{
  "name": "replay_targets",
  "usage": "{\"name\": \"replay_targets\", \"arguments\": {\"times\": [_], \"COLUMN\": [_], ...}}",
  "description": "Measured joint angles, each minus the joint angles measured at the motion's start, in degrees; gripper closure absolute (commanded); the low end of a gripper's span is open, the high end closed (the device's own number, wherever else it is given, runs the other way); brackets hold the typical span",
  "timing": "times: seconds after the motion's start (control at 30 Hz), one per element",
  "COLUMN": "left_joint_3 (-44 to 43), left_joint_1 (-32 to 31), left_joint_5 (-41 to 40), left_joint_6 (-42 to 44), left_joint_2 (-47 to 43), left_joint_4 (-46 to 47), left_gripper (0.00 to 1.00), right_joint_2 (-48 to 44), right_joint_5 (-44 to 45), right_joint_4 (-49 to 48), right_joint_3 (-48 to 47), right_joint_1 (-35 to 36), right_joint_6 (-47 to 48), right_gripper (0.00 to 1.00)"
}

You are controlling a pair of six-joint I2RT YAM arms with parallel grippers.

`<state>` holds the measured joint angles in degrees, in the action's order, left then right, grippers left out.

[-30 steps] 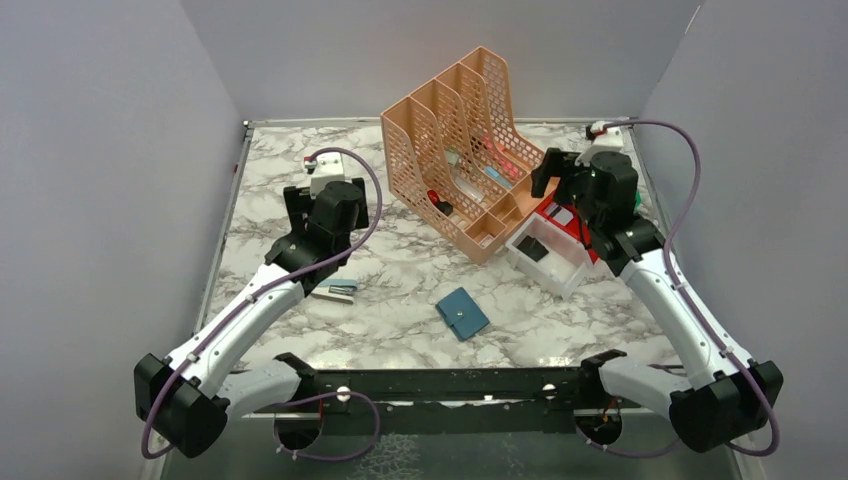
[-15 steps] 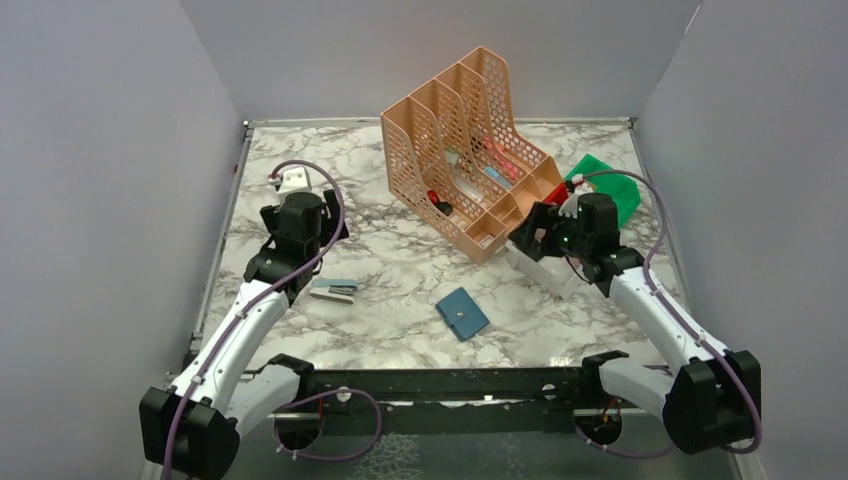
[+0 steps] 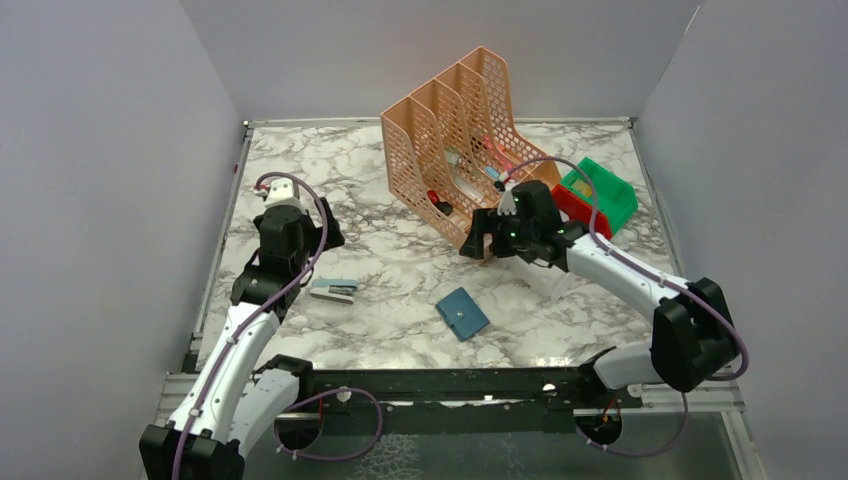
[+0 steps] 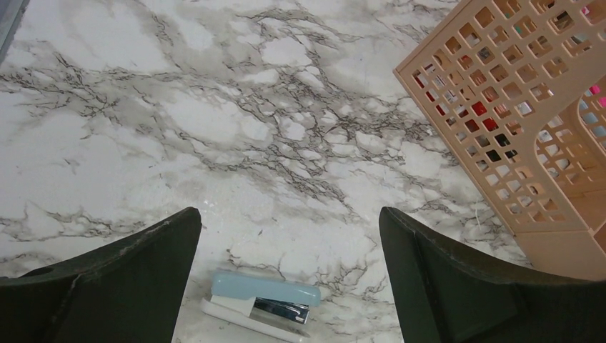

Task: Take the credit cards out of the card holder

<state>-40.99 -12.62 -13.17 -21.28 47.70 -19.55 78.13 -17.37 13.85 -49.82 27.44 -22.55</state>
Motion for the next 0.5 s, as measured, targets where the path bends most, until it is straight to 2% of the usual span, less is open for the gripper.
{"name": "replay_targets", "arguments": {"times": [0.2,0.5], "left_joint_3": [1.38,1.4], "left_joint_1": [0.31,0.57], "left_joint_5": [0.66,1.62], "left_joint_6": [0.59,1.01], "left_joint_2": [-1.79,-1.51], "left_joint_4": [0.17,0.17], "left_gripper": [0.01,0.01], "right_joint_2": [4.92,8.31], "right_joint_5": [6.38,6.99], "right_joint_4": [6.34,8.37], "right_joint_3": [-6.95,-10.19], "right_joint_1": [4.66,6.08], "right_joint_6": [0.76,1.79], "right_gripper": [0.12,0.12]}}
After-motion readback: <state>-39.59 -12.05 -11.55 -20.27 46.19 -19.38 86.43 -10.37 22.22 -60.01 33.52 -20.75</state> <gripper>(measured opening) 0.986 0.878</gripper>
